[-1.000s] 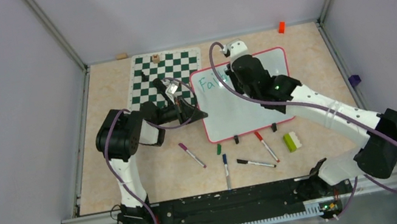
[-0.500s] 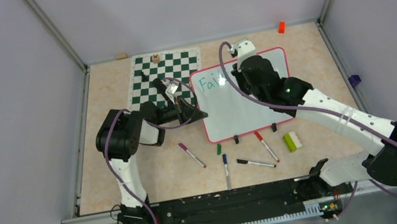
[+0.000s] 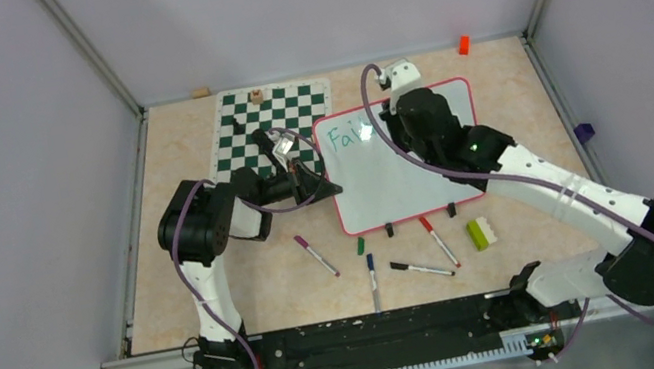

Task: Write a sentence on the whiteboard

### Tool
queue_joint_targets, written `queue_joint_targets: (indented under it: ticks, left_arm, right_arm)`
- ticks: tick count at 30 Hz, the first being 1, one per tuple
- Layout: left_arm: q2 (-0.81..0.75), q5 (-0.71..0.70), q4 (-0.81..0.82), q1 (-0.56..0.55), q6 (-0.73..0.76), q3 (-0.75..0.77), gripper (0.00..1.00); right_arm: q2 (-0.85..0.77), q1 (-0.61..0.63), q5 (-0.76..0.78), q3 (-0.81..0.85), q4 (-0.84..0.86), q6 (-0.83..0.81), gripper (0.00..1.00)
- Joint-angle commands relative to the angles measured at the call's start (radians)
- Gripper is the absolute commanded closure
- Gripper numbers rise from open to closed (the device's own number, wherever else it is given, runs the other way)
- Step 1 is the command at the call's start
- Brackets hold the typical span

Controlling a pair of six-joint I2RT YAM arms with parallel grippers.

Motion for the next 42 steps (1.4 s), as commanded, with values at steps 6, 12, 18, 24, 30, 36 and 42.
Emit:
queue_joint_targets:
  ticks: [6,12,18,24,30,36,42]
  left_arm:
    - [-0.033,0.049,0.102,-0.015,0.033,-0.006,1.0]
    - [-0.034,0.051,0.102,-0.016,0.033,-0.007,1.0]
    - [-0.032,0.049,0.102,-0.016,0.033,-0.006,1.0]
    - [-0.032,0.049,0.102,-0.016,0.033,-0.006,1.0]
    - [-0.028,0.05,0.102,-0.016,0.033,-0.006,1.0]
    - [-0.026,0.05,0.102,-0.017,0.032,-0.004,1.0]
    - [-0.026,0.051,0.102,-0.017,0.033,-0.004,1.0]
  right_arm:
    - [0.042,-0.01,0.008,0.074,0.052,0.001,1.0]
    - [0.059,-0.01,0.022,0.076,0.057,-0.003,1.0]
    - [0.073,-0.012,0.029,0.076,0.063,-0.005,1.0]
    - [0.079,-0.018,0.023,0.06,0.077,-0.003,1.0]
    - [0.093,-0.025,0.02,0.057,0.085,-0.003,1.0]
    - [0.1,-0.028,0.012,0.054,0.088,-0.003,1.0]
    - [0.098,-0.028,0.003,0.038,0.089,0.003,1.0]
